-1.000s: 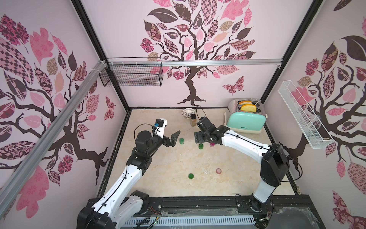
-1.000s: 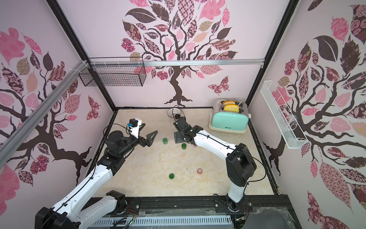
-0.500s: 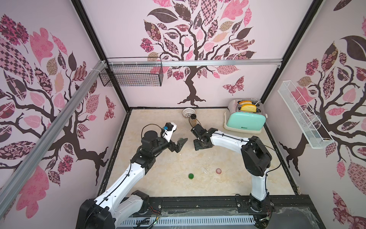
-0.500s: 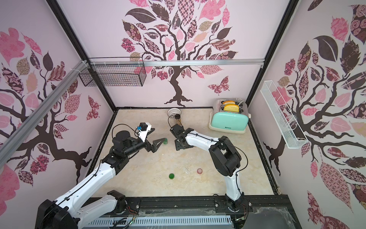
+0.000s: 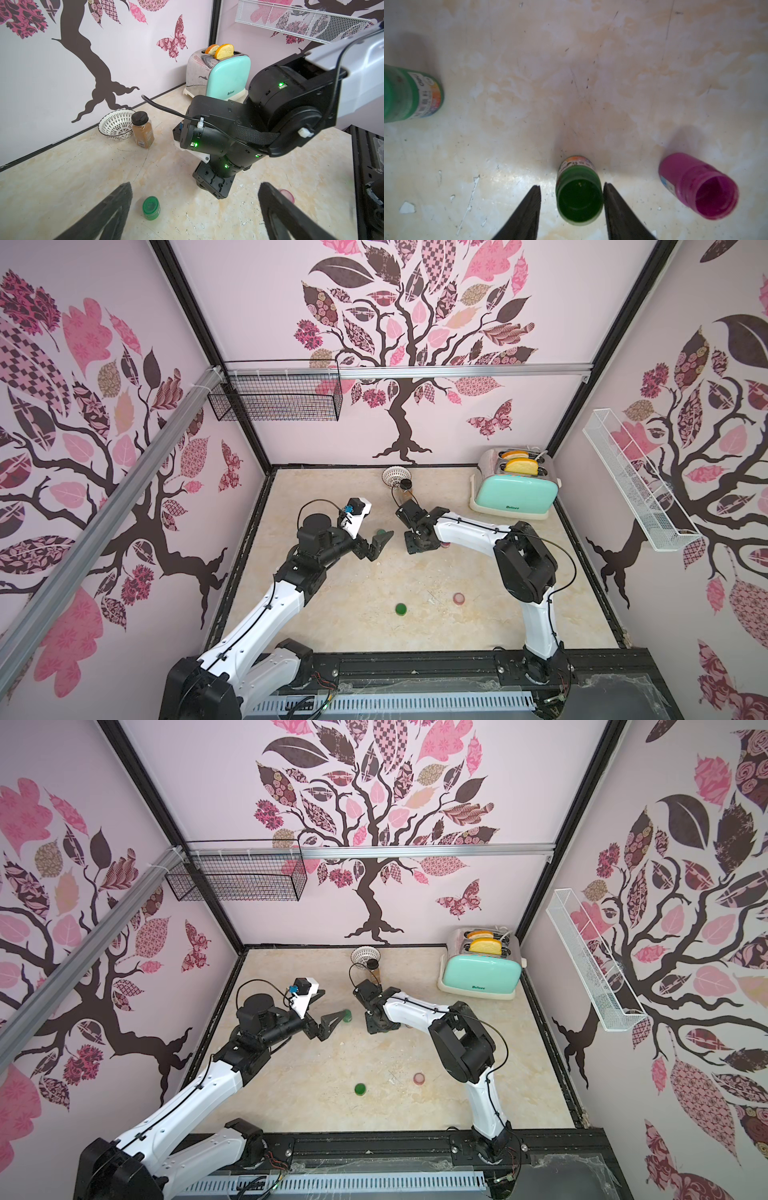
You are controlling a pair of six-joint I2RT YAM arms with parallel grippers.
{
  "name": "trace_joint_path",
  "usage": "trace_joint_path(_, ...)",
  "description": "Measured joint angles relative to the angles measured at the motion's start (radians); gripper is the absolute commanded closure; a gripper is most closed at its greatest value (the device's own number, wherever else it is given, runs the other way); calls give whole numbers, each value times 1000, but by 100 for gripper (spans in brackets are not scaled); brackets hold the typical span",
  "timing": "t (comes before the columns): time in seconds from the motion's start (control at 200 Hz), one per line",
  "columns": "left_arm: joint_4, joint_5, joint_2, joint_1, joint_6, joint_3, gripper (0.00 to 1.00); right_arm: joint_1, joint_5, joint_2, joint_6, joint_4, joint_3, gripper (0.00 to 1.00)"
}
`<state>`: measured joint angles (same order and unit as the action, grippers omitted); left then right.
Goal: Close the paint jar lid
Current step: Pick up the paint jar from the center of the board.
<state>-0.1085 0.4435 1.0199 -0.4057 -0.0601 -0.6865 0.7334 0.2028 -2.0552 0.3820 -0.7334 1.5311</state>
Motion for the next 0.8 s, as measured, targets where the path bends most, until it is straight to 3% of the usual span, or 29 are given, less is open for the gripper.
trace_joint_path(0.34, 10, 7, 0, 0, -1, 0, 2, -15, 0, -32, 13, 2, 0, 57)
trace_joint_path(0.8, 18, 15, 0, 0, -5, 0, 2, -24, 0, -61, 34, 19, 23, 56)
